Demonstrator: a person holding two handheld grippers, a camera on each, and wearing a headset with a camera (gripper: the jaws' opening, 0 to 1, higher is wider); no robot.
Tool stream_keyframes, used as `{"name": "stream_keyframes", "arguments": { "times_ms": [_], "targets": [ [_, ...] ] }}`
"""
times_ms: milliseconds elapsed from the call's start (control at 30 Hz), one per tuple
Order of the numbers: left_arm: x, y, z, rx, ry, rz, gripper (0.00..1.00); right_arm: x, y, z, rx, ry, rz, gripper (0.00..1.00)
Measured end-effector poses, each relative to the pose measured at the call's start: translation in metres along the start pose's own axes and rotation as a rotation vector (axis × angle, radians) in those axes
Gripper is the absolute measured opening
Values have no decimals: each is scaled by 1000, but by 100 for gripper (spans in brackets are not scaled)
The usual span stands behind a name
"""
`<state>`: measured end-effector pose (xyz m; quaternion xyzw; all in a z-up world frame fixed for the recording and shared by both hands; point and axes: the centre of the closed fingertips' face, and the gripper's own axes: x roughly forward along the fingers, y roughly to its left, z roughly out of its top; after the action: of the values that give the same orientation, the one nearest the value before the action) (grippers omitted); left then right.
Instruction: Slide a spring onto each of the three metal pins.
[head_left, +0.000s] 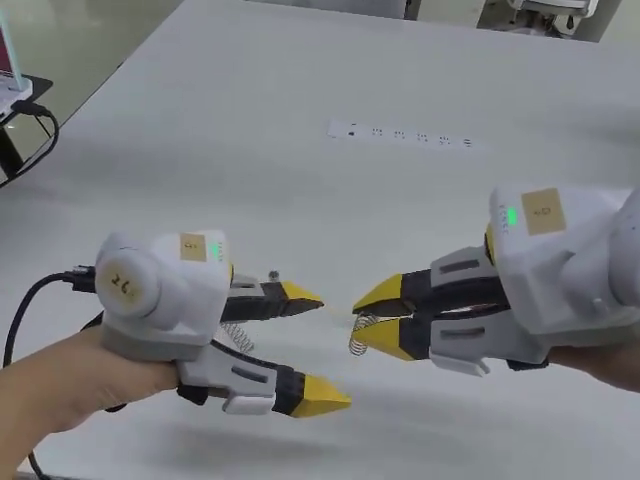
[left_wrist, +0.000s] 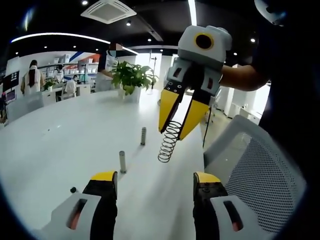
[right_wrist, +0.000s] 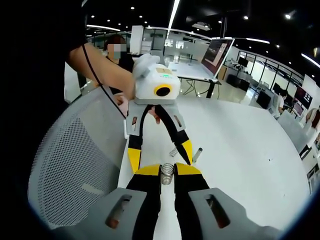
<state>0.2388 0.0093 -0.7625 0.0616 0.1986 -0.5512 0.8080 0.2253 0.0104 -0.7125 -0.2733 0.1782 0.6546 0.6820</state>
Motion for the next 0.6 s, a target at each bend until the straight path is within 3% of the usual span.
{"name": "stream_keyframes", "arguments": {
  "times_ms": [600],
  "targets": [
    [-30, 19, -14, -46, -8, 110, 82, -2, -5, -7, -5, 14, -28, 6]
  ]
}}
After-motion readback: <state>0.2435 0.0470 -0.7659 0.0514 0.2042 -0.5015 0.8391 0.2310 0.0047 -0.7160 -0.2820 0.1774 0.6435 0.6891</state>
